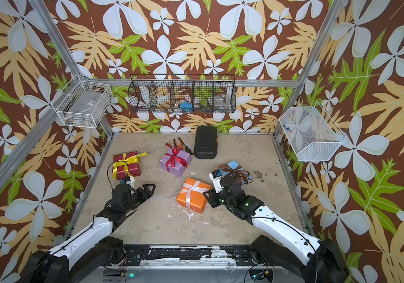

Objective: Untie the ribbon bows on the gift boxes
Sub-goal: Untie the ribbon from the gift box.

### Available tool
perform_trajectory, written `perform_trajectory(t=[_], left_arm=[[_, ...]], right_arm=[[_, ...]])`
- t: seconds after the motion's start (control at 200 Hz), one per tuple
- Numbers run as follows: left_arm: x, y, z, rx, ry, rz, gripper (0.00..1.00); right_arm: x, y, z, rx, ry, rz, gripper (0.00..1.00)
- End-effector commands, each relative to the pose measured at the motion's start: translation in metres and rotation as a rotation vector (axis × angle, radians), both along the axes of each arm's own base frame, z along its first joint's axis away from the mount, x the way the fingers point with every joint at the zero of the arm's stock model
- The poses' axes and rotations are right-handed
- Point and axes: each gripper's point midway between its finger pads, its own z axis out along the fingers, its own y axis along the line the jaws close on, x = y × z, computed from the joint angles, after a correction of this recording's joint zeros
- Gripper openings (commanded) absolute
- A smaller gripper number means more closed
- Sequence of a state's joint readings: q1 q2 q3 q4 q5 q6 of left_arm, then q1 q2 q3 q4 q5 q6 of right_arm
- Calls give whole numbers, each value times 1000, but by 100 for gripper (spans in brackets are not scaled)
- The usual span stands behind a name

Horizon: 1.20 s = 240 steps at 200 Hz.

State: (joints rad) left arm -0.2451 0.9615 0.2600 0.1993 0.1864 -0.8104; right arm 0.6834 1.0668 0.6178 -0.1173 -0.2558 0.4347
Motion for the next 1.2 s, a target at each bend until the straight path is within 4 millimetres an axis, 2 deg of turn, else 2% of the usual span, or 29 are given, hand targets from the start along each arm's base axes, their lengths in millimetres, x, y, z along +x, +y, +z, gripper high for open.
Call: perform_trajectory(t=[0.0,0.055,0.1,0.19,0.295,0.505,0.621,0.771,0.981,1.106,1.196], left_arm=[[-6,-12,-1,-19,0,-73,90],[-7,-12,-2,-19,-1,-74,93],[-7,-11,-1,-17,-4,-69,99],[-5,-9,5,-10,-20,-61,100],[-5,-9,13,-16,-55,-61,100],[-9,-6,14,-20,-70,-49,100],[-8,-4,17,-19,-81,-37,100],[-7,-3,19,-13,-86,-30,100],[-7,1,18,-6,-80,-8,100],[-7,3,19,-3,-80,4,100],[-5,8,22,8,-81,36,100]], right_arm=[[-1,37,21,153,-17,106,42],[1,45,19,177,-2,121,42],[4,48,14,175,6,118,42],[12,49,3,140,8,110,40],[12,61,0,165,23,152,40],[23,68,-23,148,70,129,35],[20,79,-24,199,91,168,35],[17,94,-3,329,68,229,36],[9,111,55,544,-16,344,37],[2,119,83,616,-62,413,37],[-11,131,97,617,-92,470,37]])
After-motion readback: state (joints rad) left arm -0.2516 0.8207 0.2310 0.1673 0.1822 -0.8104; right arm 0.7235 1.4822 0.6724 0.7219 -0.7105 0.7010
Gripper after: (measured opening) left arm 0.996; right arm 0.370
